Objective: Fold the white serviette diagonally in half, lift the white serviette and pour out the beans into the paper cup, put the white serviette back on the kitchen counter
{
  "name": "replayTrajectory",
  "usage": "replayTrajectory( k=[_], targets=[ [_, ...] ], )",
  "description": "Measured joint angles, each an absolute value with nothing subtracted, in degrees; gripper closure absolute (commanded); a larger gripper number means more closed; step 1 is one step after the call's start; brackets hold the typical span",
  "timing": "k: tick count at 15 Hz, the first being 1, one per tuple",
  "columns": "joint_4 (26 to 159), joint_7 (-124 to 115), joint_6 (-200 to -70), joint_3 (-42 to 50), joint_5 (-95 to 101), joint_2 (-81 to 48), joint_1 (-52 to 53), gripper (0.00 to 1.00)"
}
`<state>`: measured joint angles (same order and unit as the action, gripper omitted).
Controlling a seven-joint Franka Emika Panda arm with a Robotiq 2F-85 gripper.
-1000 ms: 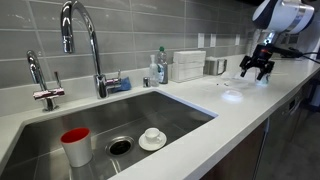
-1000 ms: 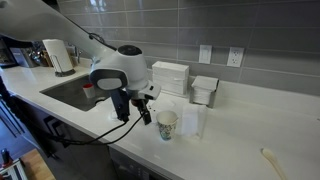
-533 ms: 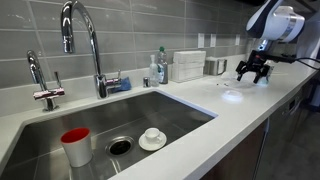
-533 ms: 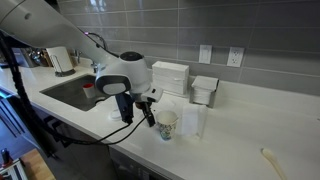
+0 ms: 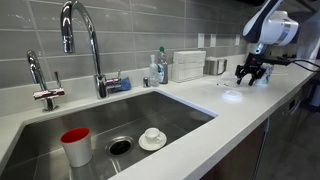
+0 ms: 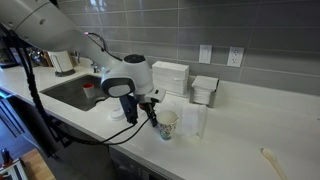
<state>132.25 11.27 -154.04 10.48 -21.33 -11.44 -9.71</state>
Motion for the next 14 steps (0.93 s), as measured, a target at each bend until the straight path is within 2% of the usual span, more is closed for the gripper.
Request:
replayTrajectory(
  k=[1,7,14],
  targets=[
    [132.0,11.2,-154.0,10.4,-21.1,-11.6,-9.9,0.61],
    [131.6,11.1,-154.1,10.2,-19.3,-11.6,-10.4,1.0],
    [131.5,7.6,-156.2,10.6,-9.6,-10.6,-10.4,1.0]
  ],
)
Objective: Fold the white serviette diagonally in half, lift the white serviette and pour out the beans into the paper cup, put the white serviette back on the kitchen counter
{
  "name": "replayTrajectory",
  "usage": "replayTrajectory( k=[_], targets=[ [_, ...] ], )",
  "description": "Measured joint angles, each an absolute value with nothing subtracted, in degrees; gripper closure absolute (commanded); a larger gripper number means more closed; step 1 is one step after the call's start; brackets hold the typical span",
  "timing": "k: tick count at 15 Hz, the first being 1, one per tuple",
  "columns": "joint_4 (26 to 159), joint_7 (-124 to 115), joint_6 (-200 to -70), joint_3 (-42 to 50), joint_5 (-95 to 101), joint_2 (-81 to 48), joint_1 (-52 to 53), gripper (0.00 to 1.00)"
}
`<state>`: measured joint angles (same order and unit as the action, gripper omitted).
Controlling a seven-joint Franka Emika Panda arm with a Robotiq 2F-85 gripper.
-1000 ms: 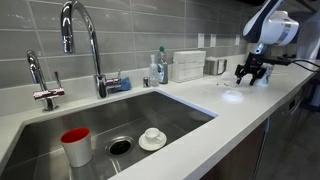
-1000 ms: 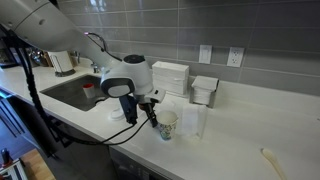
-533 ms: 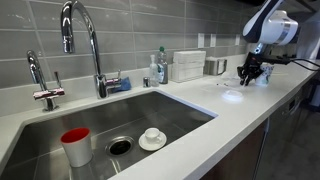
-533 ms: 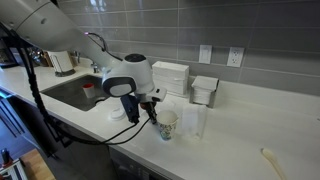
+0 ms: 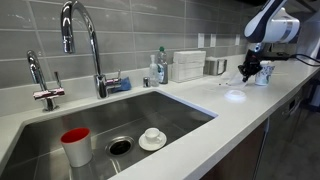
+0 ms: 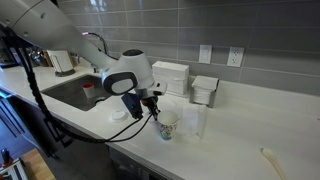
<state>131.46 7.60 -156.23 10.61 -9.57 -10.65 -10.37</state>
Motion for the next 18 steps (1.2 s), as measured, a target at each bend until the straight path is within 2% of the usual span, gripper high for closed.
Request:
replayTrajectory(
  k=[10,18],
  targets=[
    [129.5,-5.6,-156.6,12.5,20.2,-6.5,-7.9,1.0],
    [127.4,-7.0,-154.3,10.0,27.7,-7.3,-3.8,1.0]
  ],
)
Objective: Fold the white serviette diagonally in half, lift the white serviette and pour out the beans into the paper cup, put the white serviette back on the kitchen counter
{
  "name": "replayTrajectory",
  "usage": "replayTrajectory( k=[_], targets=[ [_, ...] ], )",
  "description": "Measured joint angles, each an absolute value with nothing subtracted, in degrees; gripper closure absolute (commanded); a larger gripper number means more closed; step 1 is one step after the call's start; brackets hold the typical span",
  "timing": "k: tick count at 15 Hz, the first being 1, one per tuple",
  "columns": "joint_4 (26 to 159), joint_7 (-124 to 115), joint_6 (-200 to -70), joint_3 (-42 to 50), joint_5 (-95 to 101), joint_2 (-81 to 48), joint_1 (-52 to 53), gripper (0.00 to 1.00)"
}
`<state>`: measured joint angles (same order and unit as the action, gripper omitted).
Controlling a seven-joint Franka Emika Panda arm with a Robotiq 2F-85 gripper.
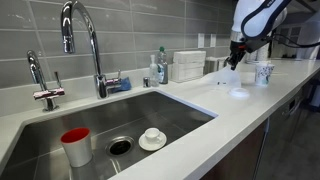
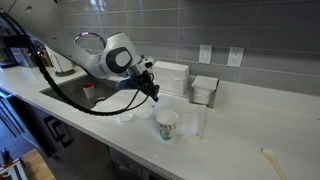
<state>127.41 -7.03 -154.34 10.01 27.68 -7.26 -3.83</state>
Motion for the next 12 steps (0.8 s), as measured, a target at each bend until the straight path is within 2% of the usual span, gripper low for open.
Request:
replayTrajectory(
  k=[12],
  targets=[
    [127.4,-4.1,-151.3,3.5,21.0,-8.5,-1.4,1.0]
  ],
)
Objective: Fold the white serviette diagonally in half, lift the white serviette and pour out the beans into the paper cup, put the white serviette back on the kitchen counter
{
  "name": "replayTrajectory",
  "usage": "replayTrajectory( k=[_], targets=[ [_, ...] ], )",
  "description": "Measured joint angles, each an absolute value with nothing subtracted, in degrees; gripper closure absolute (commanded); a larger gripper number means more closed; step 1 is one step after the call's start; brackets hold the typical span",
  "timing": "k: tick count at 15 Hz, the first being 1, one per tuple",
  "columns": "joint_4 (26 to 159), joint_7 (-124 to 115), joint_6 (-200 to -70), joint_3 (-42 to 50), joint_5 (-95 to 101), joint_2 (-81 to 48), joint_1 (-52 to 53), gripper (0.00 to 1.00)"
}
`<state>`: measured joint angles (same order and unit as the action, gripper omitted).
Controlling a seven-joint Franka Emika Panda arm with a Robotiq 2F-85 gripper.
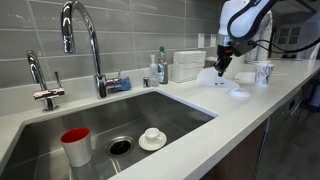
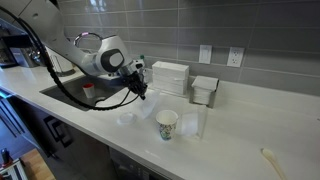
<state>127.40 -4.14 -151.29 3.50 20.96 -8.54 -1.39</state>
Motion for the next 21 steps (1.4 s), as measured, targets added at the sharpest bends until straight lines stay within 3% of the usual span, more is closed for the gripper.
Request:
replayTrajectory(
  k=[15,21],
  targets=[
    [125.8,-3.4,-149.8,1.4,17.8,-9.4,0.3,1.0],
    [121.5,-4.4,-141.0,0.1,16.9,-10.7,2.2,1.0]
  ],
)
